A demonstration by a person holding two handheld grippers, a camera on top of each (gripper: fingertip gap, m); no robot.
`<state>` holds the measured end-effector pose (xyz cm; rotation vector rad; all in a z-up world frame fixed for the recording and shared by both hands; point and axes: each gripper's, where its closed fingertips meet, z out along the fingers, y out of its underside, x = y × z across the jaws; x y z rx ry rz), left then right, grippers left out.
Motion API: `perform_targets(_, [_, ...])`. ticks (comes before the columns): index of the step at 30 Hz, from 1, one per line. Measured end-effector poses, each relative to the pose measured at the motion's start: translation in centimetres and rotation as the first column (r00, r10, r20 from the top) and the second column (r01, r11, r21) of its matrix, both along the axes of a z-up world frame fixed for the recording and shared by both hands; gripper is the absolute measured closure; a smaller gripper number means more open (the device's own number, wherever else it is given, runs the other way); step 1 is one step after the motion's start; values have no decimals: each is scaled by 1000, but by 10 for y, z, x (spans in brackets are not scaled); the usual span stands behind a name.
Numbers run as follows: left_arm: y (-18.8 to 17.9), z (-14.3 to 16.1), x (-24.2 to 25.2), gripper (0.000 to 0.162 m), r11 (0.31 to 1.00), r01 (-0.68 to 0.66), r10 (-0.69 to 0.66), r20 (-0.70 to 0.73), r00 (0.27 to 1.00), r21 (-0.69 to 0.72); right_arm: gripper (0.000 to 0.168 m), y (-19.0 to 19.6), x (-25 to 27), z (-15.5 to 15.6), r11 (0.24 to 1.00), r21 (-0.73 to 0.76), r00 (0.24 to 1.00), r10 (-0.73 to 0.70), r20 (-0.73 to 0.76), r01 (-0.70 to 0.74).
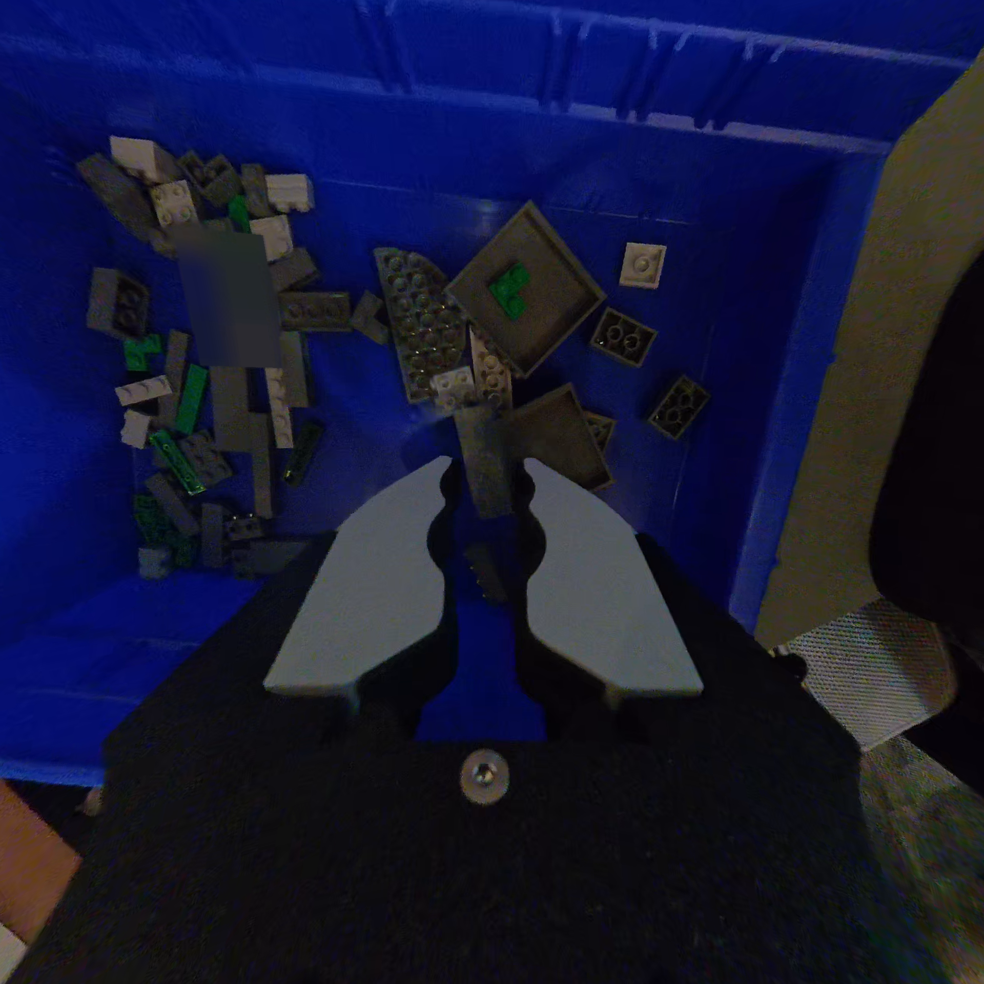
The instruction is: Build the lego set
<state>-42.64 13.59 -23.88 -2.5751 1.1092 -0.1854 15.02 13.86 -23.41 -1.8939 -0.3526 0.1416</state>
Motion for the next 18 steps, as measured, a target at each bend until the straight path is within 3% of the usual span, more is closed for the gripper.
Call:
perform_targets(1, [0, 1, -1, 140, 1000, -1, 1, -2, 1000, 5, 168, 0, 0, 0, 1000, 0, 1000, 1, 0, -1])
perform_targets(12, [44, 27, -58, 134, 990, -87, 100, -120, 988, 112, 168, -1, 0, -1, 1000, -3, 1000, 5, 7, -5])
perform_targets(18, [71, 24, -77, 136, 986, -121, 137, -144, 980, 115, 168, 0, -1, -2, 1000, -6, 1000, 8, 7, -8])
